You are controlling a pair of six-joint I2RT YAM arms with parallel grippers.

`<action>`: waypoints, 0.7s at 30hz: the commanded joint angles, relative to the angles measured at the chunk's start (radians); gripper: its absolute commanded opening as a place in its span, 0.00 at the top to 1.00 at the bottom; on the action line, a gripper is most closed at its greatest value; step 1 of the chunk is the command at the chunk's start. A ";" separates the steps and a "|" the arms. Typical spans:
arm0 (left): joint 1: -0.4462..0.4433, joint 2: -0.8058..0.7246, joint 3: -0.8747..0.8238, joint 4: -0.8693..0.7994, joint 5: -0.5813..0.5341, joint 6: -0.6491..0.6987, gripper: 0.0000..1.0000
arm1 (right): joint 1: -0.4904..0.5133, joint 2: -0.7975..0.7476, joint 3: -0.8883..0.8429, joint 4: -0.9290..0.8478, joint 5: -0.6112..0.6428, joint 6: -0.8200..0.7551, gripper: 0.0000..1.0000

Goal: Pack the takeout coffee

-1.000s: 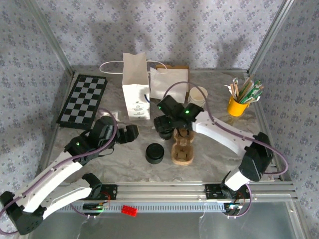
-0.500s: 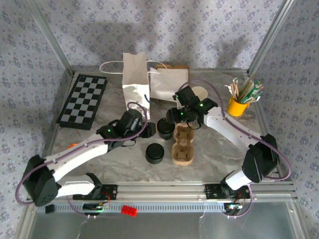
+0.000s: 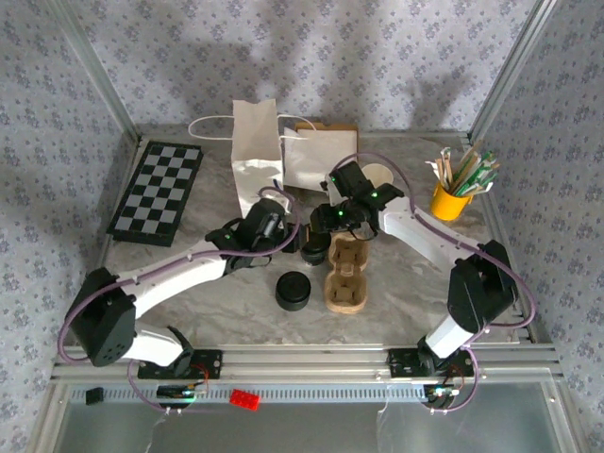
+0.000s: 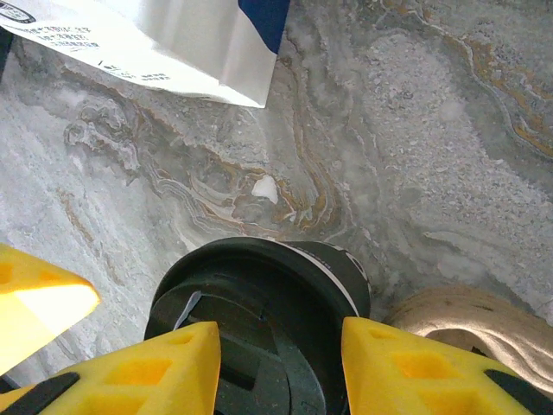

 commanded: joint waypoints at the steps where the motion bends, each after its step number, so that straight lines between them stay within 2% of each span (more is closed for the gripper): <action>1: 0.008 0.035 0.055 0.029 0.024 0.030 0.61 | -0.009 0.017 0.006 0.002 -0.020 -0.024 0.59; 13: 0.043 0.111 0.059 0.042 0.039 -0.017 0.67 | -0.029 0.047 -0.010 0.012 -0.049 -0.017 0.66; 21: 0.046 0.143 0.043 0.035 0.078 -0.079 0.75 | -0.035 0.055 -0.023 0.002 -0.059 0.020 0.73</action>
